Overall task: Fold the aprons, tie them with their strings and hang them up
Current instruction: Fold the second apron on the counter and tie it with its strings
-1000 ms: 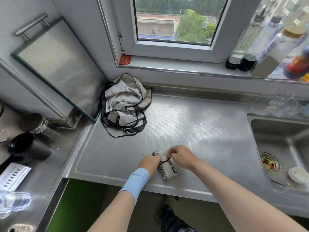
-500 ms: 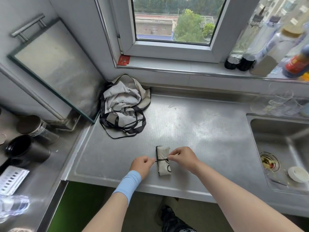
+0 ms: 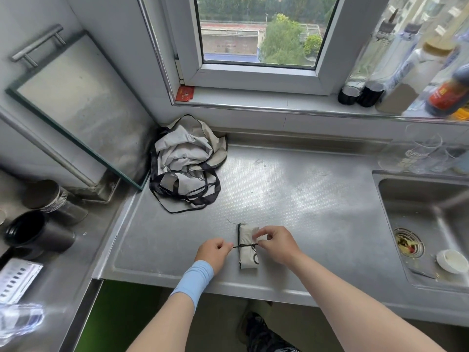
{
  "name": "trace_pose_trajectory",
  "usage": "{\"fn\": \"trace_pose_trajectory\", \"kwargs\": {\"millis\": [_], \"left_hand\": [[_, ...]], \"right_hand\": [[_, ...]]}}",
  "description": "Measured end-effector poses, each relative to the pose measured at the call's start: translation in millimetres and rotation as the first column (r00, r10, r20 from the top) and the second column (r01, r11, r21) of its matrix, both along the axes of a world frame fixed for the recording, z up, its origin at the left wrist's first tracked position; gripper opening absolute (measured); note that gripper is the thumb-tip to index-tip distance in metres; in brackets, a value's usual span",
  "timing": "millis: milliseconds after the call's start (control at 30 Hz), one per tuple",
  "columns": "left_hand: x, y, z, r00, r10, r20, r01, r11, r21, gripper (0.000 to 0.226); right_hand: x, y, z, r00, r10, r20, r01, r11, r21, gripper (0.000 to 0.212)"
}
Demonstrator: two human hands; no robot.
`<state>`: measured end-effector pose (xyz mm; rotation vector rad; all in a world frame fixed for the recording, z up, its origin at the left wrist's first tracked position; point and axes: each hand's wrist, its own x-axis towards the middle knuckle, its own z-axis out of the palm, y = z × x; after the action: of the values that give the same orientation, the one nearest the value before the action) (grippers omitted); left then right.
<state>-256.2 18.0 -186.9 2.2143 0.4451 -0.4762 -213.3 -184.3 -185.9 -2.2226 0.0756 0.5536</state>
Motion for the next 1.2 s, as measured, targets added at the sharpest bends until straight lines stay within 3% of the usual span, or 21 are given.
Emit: {"fn": "trace_pose_trajectory", "kwargs": {"millis": [100,267,367,533,700,967,1133,1200], "left_hand": [[3.4,-4.1,7.1,0.998,-0.027,0.049,0.026,1.0,0.016,0.044],[24.2,-28.1,30.8,0.939,-0.301,0.167,0.31,0.95,-0.031,0.015],[37.8,-46.2,31.6,0.916,-0.381,0.13,0.388,0.921,-0.039,0.013],[46.1,-46.3,19.6,0.94,-0.34,0.019,0.34,0.94,-0.038,0.028],[47.4,-45.8,19.1,0.956,-0.295,0.011,0.295,0.955,-0.042,0.023],[45.3,-42.3,18.5,0.964,-0.265,0.017,0.266,0.959,-0.098,0.022],[26.8,-39.6,21.6,0.939,-0.301,0.168,0.277,0.949,0.15,0.029],[20.0,-38.2,21.5,0.936,-0.302,0.18,0.275,0.948,0.161,0.031]], "right_hand": [[-3.2,3.2,2.5,1.0,0.02,0.005,-0.02,0.999,-0.032,0.029],[-6.5,6.0,2.8,0.999,-0.034,-0.008,0.034,0.999,0.003,0.024],[-4.1,8.7,2.3,0.999,-0.041,-0.002,0.041,0.999,-0.017,0.025],[-2.9,1.9,8.3,1.0,-0.006,-0.014,0.006,1.0,0.019,0.028],[-0.2,-2.7,18.3,0.987,-0.106,-0.123,0.138,0.946,0.292,0.028],[5.4,-0.7,15.1,0.982,-0.144,-0.126,0.176,0.938,0.299,0.011],[8.2,2.6,15.2,0.973,-0.134,-0.187,0.183,0.943,0.277,0.013],[9.0,5.1,15.3,0.976,-0.109,-0.189,0.16,0.946,0.281,0.01]]}}
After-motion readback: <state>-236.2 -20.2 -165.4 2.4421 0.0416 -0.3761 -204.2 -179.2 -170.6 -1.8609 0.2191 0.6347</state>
